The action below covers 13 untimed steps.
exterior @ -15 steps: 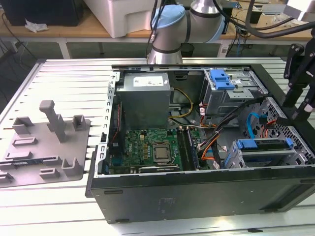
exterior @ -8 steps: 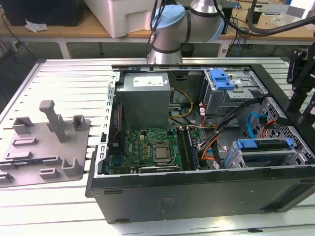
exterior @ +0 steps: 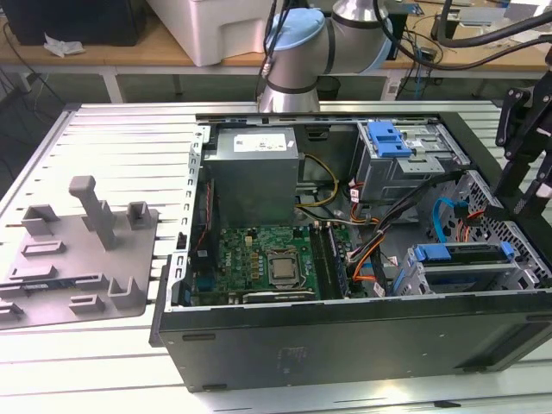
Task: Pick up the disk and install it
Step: 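Insert the first disk wire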
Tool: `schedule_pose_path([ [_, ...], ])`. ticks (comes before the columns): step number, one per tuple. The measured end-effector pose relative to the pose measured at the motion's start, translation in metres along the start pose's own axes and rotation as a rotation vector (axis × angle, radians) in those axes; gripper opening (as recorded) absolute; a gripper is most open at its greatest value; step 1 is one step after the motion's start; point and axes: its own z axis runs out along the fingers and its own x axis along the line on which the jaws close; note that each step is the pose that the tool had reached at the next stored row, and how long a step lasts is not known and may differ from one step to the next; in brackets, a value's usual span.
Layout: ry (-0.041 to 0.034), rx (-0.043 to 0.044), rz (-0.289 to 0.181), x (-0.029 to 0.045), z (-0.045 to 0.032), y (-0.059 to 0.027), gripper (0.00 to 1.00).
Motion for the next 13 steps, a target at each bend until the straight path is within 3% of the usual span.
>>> schedule_pose_path([
  [3,0.0029,-0.0170,-0.004,-0.0074,0.0000,-0.0116,0.44],
  [7,0.0030,-0.0212,-0.005,-0.0214,0.0023,-0.0289,0.44],
  [8,0.0031,-0.0225,-0.004,-0.0278,0.0048,-0.0326,0.44],
  [10,0.0003,-0.0278,0.011,-0.0358,0.0103,-0.0348,0.44],
  [13,-0.0029,-0.0326,0.030,-0.0400,0.0121,-0.0351,0.44],
])
